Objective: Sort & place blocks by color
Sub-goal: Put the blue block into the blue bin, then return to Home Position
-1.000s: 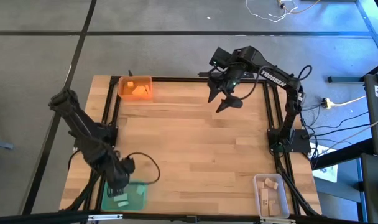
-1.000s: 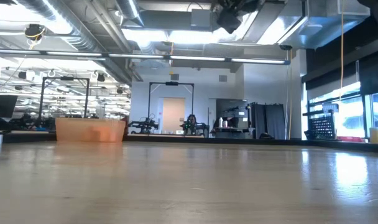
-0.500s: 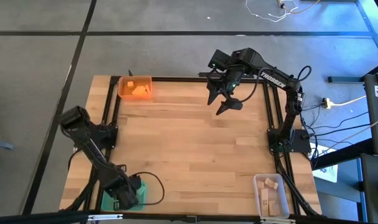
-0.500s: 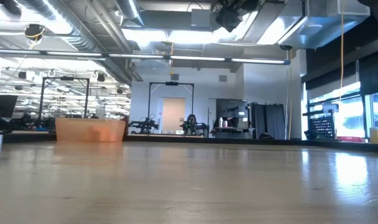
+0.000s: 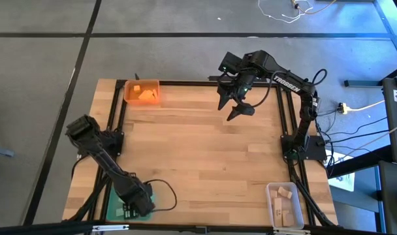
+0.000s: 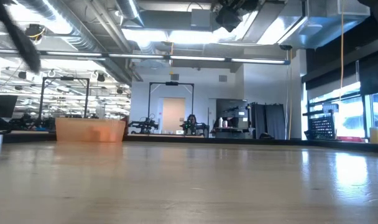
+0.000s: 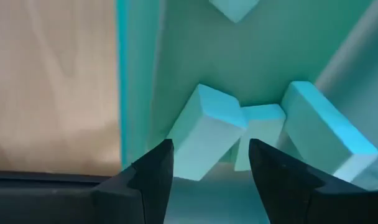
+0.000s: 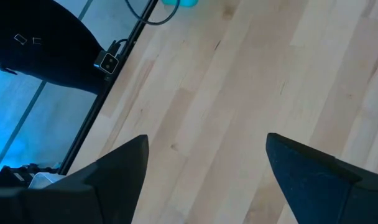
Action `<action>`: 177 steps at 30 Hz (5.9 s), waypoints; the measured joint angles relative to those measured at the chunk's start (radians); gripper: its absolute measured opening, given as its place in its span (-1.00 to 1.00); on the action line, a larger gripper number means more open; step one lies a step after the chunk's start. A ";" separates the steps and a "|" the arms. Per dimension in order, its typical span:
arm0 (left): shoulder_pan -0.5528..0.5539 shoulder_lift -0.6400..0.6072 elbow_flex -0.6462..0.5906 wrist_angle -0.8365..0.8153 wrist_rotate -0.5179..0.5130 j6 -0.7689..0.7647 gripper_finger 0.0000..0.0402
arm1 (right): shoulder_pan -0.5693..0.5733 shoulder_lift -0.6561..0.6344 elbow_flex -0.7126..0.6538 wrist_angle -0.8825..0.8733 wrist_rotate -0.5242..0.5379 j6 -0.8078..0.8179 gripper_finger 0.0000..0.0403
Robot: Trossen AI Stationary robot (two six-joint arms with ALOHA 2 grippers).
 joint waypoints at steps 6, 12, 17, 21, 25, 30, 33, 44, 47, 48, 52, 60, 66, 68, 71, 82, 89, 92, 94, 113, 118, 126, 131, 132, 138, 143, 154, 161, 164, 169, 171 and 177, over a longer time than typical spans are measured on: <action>0.010 -0.075 0.012 -0.031 -0.063 -0.011 -0.01 | 0.000 0.001 0.000 0.000 0.000 0.000 0.61; 0.010 -0.253 0.040 -0.164 -0.240 -0.085 0.00 | -0.002 -0.004 0.000 0.000 0.000 0.000 0.61; 0.010 -0.452 0.043 -0.196 -0.495 -0.068 0.00 | -0.006 -0.050 0.000 0.004 0.003 0.000 0.61; 0.010 -0.615 0.043 -0.197 -0.779 0.039 0.00 | -0.010 -0.110 0.000 0.007 -0.101 -0.003 0.61; 0.010 -0.764 0.043 -0.185 -1.023 0.164 0.00 | -0.009 -0.173 0.000 0.008 -0.167 -0.025 0.61; 0.010 -0.926 0.043 -0.183 -1.143 0.355 0.01 | -0.024 -0.250 -0.004 0.005 -0.168 -0.014 0.61; 0.010 -1.008 0.043 -0.165 -1.155 0.457 0.01 | -0.049 -0.329 -0.052 0.026 -0.169 0.008 0.61; 0.010 -1.201 0.043 -0.088 -1.218 0.748 0.01 | -0.080 -0.751 -0.598 0.585 0.084 0.415 0.61; 0.010 -1.221 0.043 -0.090 -1.253 0.808 0.01 | -0.064 -0.875 -0.741 0.736 0.149 0.497 0.61; 0.010 -1.230 0.043 -0.090 -1.256 0.826 0.01 | -0.057 -0.915 -0.785 0.777 0.174 0.520 0.61; 0.010 -1.282 0.017 -0.092 -1.262 0.872 0.01 | -0.032 -1.063 -0.939 0.884 0.269 0.609 0.61; 0.010 -1.437 -0.022 -0.098 -1.265 0.877 0.01 | -0.011 -1.276 -1.138 0.955 0.312 0.744 0.61; 0.010 -1.548 -0.080 -0.095 -1.251 0.914 0.00 | -0.011 -1.416 -1.257 1.000 0.368 0.761 0.61; 0.010 -1.599 -0.109 -0.091 -1.231 0.907 0.00 | -0.011 -1.457 -1.293 1.028 0.377 0.763 0.61; 0.010 -1.681 -0.167 -0.043 -1.219 0.905 0.00 | -0.011 -1.507 -1.346 1.079 0.384 0.764 0.61; 0.009 -1.742 -0.263 0.120 -1.009 1.013 0.00 | -0.011 -1.538 -1.550 1.361 0.384 0.756 0.61; 0.009 -1.743 -0.349 0.317 -0.846 1.139 0.00 | -0.011 -1.517 -1.728 1.665 0.293 0.788 0.61; 0.009 -1.742 -0.406 0.336 -0.841 1.133 0.00 | -0.011 -1.499 -1.797 1.757 0.282 0.797 0.61; 0.009 -1.743 -0.437 0.372 -0.835 1.130 0.00 | -0.011 -1.495 -1.831 1.794 0.281 0.797 0.61; 0.009 -1.742 -0.630 0.569 -0.802 1.176 0.00 | -0.011 -1.614 -2.090 2.020 0.276 0.821 0.61; 0.009 -1.743 -0.675 0.634 -0.764 1.208 0.00 | -0.011 -1.635 -2.107 1.995 0.276 0.837 0.61; 0.009 -1.743 -0.759 0.707 -0.754 1.209 0.00 | -0.011 -1.635 -2.107 1.994 0.210 0.832 0.61; 0.009 -1.743 -0.846 0.812 -0.753 1.214 0.00 | -0.011 -1.635 -2.107 1.993 0.165 0.809 0.61; 0.009 -1.743 -0.862 0.834 -0.753 1.214 0.00 | -0.011 -1.635 -2.107 1.993 0.163 0.807 0.61; 0.009 -1.743 -0.987 0.992 -0.751 1.212 0.00 | -0.011 -1.635 -2.107 1.984 0.163 0.807 0.61; 0.009 -1.743 -1.089 1.136 -0.737 1.211 0.00 | -0.011 -1.634 -2.107 1.932 0.163 0.809 0.61; 0.010 -1.742 -1.112 1.095 -1.059 1.319 0.00 | -0.011 -1.634 -2.107 1.916 0.165 0.770 0.61; 0.010 -1.742 -1.112 1.052 -1.301 1.297 0.00 | -0.011 -1.634 -2.107 1.913 0.167 0.702 0.61; 0.010 -1.742 -1.112 1.049 -1.304 1.279 0.00 | -0.011 -1.634 -2.107 1.908 0.167 0.707 0.61; 0.010 -1.742 -1.112 1.048 -1.298 1.235 0.00 | -0.011 -1.634 -2.107 1.907 0.167 0.704 0.61; 0.010 -1.742 -1.112 1.045 -1.298 1.235 0.00 | -0.011 -1.634 -2.107 1.907 0.167 0.705 0.61; 0.010 -1.742 -1.112 1.039 -1.297 1.235 0.00 | -0.011 -1.634 -2.107 1.907 0.167 0.705 0.61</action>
